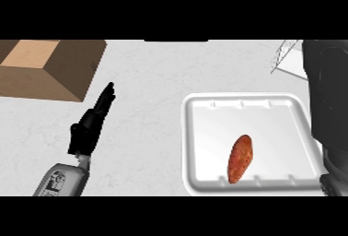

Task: Pick the squash from the tray and place it in the tiered shelf

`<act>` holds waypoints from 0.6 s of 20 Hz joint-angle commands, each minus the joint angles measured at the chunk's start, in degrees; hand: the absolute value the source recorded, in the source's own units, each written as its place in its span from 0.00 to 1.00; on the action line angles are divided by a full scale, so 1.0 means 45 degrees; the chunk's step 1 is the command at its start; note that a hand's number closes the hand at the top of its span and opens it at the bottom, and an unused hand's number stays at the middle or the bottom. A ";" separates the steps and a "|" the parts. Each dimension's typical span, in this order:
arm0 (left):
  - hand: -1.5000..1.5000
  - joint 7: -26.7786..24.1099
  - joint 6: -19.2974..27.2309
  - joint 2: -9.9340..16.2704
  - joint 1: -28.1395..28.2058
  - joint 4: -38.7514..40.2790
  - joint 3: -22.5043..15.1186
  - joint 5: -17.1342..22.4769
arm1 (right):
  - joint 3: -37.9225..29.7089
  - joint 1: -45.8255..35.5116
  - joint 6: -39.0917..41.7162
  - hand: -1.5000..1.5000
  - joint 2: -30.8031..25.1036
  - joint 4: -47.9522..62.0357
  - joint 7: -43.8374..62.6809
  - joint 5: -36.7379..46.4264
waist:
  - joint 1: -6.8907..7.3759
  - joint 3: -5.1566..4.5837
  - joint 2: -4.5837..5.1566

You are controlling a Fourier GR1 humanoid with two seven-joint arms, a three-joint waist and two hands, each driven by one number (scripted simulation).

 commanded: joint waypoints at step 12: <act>0.50 -0.0418 -0.0763 -0.0179 -0.0032 0.0425 0.0600 0.0071 | -0.1194 -0.1156 -0.0473 1.00 -0.2397 0.2948 -0.1395 0.0304 | 0.0046 0.0000 0.0032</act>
